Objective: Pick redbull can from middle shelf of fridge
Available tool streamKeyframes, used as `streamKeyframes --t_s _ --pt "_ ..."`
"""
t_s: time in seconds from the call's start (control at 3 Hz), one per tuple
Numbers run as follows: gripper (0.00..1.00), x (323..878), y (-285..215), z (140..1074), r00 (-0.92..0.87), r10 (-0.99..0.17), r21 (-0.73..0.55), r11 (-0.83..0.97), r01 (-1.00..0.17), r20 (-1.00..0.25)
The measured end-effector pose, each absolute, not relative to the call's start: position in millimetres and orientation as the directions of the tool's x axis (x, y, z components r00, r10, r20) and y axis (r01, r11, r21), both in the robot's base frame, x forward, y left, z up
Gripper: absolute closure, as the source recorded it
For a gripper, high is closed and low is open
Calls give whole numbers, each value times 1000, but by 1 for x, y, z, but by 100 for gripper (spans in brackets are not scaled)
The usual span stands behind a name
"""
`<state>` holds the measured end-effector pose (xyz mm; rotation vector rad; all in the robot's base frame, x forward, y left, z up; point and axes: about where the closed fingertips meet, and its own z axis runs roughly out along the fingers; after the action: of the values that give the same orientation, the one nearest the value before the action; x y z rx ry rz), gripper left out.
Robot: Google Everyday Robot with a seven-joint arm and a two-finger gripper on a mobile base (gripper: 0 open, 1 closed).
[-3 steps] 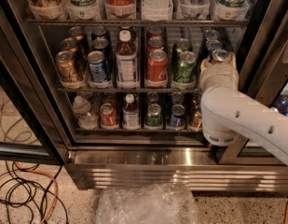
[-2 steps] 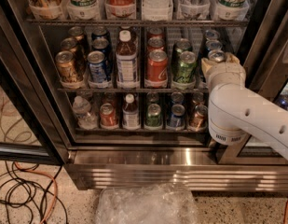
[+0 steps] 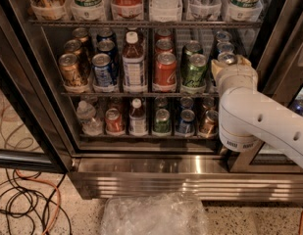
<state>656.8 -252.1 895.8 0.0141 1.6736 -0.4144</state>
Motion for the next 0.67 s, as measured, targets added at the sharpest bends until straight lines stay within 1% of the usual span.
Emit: streamKeyframes --t_s 0.33,0.67 --pt "100 654 -254 902 -123 -204 -230 939 256 -971" --pt "100 636 -245 913 -60 -208 -216 948 235 -976"
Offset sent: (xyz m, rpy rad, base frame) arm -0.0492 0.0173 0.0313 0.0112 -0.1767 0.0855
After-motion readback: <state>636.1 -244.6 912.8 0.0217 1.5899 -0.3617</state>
